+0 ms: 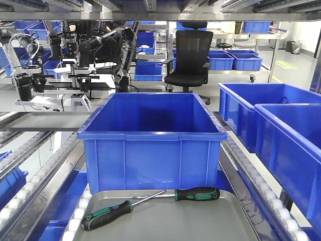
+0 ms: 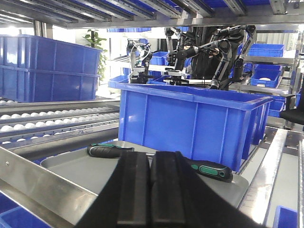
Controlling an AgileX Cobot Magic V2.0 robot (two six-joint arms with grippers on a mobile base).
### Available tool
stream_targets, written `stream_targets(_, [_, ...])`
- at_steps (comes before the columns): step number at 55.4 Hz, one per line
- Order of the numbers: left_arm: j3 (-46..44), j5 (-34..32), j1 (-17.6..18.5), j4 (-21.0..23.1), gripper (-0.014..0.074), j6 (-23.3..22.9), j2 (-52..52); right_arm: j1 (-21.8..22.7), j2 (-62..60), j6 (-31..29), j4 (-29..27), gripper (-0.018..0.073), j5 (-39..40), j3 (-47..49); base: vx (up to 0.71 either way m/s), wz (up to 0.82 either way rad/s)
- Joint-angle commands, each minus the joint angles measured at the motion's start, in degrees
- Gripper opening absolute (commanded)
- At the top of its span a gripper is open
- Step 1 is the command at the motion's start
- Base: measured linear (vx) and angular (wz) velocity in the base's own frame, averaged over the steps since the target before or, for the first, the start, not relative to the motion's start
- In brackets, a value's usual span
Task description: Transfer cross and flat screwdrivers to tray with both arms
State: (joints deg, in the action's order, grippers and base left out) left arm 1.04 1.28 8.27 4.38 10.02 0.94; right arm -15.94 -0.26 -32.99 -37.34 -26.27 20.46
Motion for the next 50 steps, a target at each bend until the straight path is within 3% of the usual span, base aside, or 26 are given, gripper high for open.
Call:
stream_targets(1, [-1.0,-1.8,-1.1,-0.3,0.0003,-0.4,-2.5,0.1,0.9,0.1,-0.9,-0.0008,3.9,1.4,0.0,0.0])
stream_targets(50, [-0.9,0.1,-1.4,0.0,0.0003,-0.4,-2.3,0.1,0.9,-0.4,-0.5,-0.0008,4.1,1.4,0.0,0.0])
